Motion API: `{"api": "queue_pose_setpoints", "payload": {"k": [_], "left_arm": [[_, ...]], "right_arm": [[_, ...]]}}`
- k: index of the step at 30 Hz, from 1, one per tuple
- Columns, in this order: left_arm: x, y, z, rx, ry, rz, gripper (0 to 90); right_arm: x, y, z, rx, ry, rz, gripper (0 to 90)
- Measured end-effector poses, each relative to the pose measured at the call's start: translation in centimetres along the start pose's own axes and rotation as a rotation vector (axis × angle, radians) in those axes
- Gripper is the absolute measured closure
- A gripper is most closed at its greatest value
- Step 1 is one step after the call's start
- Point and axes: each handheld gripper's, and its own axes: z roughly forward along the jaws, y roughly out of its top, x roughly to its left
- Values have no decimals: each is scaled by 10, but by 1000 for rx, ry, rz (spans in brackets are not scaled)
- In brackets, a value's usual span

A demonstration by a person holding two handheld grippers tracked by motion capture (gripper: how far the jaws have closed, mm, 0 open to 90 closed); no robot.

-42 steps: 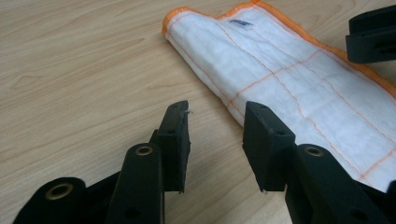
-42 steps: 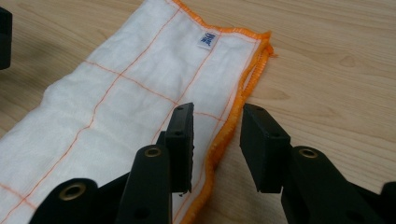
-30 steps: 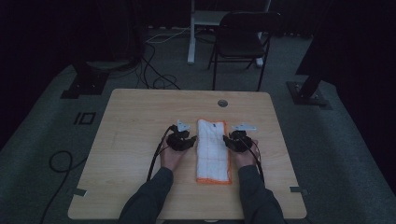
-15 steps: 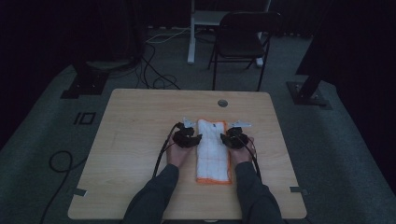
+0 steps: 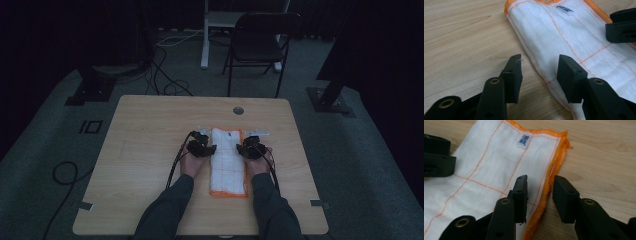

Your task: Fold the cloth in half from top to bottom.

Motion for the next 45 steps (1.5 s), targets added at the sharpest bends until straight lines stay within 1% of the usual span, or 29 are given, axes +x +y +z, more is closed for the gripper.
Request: {"api": "queue_pose_setpoints", "payload": {"k": [2, 4, 6, 9, 11, 14, 21, 24, 27, 30, 33, 35, 37, 40, 41, 43, 45], "left_arm": [[-1, 0, 0, 2, -5, 0, 619], [-2, 1, 1, 2, -11, 13, 694], [-4, 1, 2, 9, -20, 22, 768], [-5, 3, 2, 16, -16, 44, 835], [-6, 4, 1, 17, -9, 52, 852], [-6, 5, -1, 10, -6, 54, 860], [-5, 11, -12, -40, -1, 53, 862], [-4, 15, -16, -54, 0, 51, 861], [-4, 15, -21, -59, -9, 53, 862], [-5, 11, -27, -72, -28, 48, 861], [-7, 6, -33, -80, -38, 38, 861], [-9, 1, -38, -81, -39, 51, 861], [-11, -2, -42, -84, -49, 53, 860], [-14, -8, -49, -93, -58, 58, 859], [-15, -10, -51, -93, -63, 60, 858], [-17, -15, -55, -96, -76, 51, 857], [-20, -19, -57, -87, -80, 64, 855]], "right_arm": [[1, 0, 0, 3, 8, -8, 717], [3, 0, 0, 4, 15, -16, 767], [2, 0, 0, 3, 27, -10, 805], [2, 0, 0, 2, 31, -11, 832], [3, 0, 0, -1, 25, -17, 839], [5, 1, -3, -20, 18, -25, 843], [8, 7, -14, -70, 20, -41, 845], [8, 10, -16, -85, 22, -41, 845], [10, 10, -19, -90, 25, -51, 845], [10, 8, -23, -93, 34, -53, 845], [12, 4, -29, -96, 54, -33, 844], [15, 0, -32, -95, 58, -45, 844], [18, -4, -36, -96, 59, -58, 843], [19, -8, -42, -105, 69, -60, 841], [20, -9, -43, -104, 71, -65, 840], [22, -11, -47, -98, 72, -72, 838], [24, -14, -49, -88, 74, -85, 836]]}}
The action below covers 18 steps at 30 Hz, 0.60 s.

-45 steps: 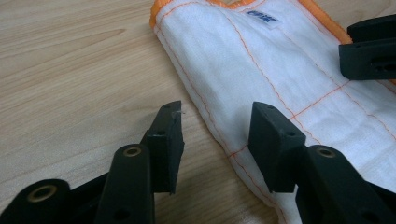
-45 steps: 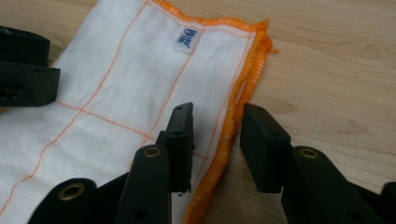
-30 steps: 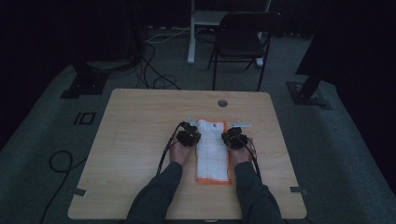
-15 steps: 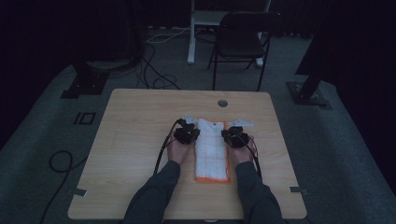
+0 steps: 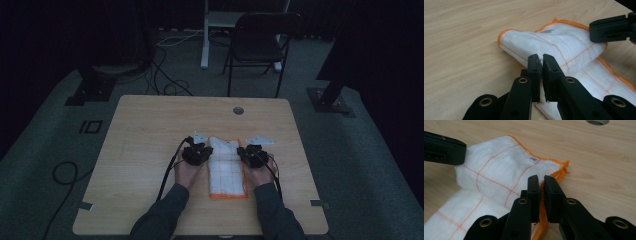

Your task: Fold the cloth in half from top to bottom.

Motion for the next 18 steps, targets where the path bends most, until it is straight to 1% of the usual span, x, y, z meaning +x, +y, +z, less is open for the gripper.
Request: {"api": "queue_pose_setpoints", "payload": {"k": [2, 5, 7, 9, 13, 14, 18], "left_arm": [[-3, -4, -2, 7, -11, -3, 852], [-7, -9, -3, 21, -17, 8, 852], [-10, -13, -4, 35, -21, 19, 851], [-13, -17, -4, 53, -21, 34, 851], [-16, -23, -6, 65, -28, 30, 849], [-17, -25, -6, 75, -32, 26, 849], [-20, -32, -5, 87, -21, 45, 841]], "right_arm": [[2, -4, -2, 8, 4, -3, 835], [4, -10, -5, 20, 9, -5, 833], [7, -15, -7, 33, 9, -17, 832], [7, -18, -8, 46, 15, -18, 830], [10, -24, -12, 70, 21, -21, 827], [11, -25, -13, 75, 21, -20, 826], [13, -31, -14, 102, 24, -7, 817]]}}
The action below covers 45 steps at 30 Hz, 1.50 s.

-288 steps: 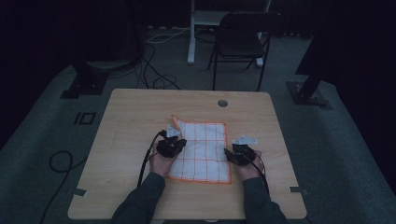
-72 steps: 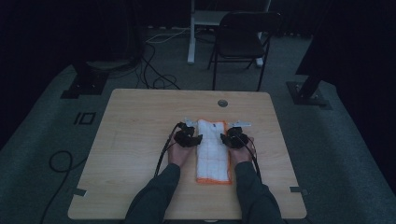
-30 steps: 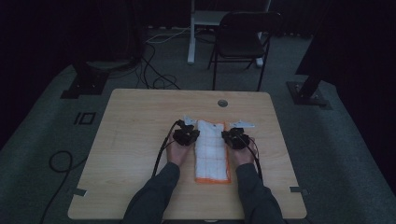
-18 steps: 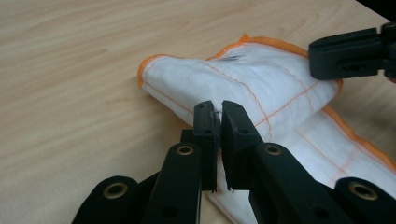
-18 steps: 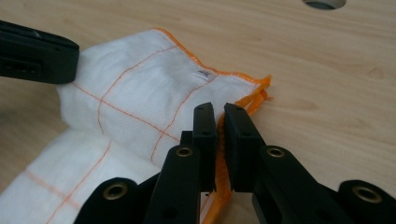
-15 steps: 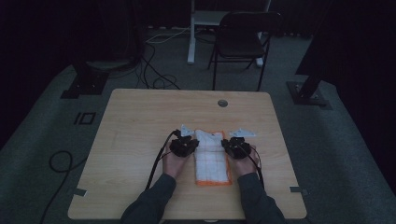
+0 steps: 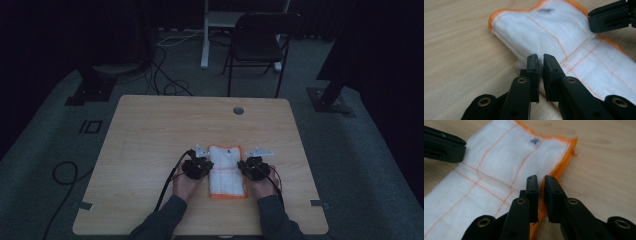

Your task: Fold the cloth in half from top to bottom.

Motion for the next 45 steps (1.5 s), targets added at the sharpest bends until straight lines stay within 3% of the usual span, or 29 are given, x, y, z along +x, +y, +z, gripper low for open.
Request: {"api": "queue_pose_setpoints", "payload": {"k": [14, 17, 20, 24, 31, 37, 45], "left_arm": [[15, 9, 14, -9, 20, 2, 837], [18, 12, 14, -8, 32, -8, 799], [21, 12, 10, -17, 33, -17, 702], [26, 15, 4, -51, 34, -35, 653], [30, 27, 2, -92, 48, -48, 633], [37, 39, 4, -115, 60, -66, 624], [43, 46, 14, -109, 71, -82, 607]], "right_arm": [[-3, 4, 14, -26, -17, -17, 818], [-5, 7, 16, -23, -15, -8, 800], [-6, 8, 13, -30, -34, 6, 681], [-13, 10, 7, -65, -45, 38, 630], [-22, 21, 5, -105, -74, 70, 632], [-23, 27, 15, -91, -81, 79, 635], [-25, 35, 27, -75, -84, 101, 632]]}}
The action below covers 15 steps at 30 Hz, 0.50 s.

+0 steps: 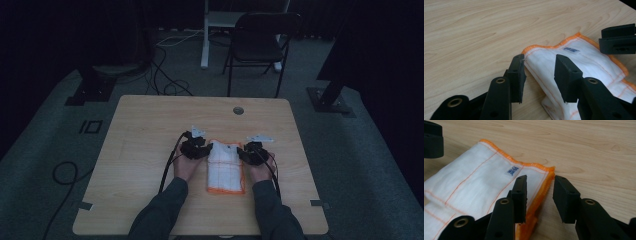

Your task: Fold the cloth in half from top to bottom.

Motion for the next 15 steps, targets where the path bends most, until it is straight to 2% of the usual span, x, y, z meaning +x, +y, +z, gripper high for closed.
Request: {"api": "queue_pose_setpoints", "payload": {"k": [7, 15], "left_arm": [[1, 2, 13, 11, 16, -14, 573], [0, 0, 27, 67, 28, -34, 560]], "right_arm": [[0, 3, 14, 22, -5, 17, 619], [-2, 1, 20, 47, -1, 18, 612]]}}
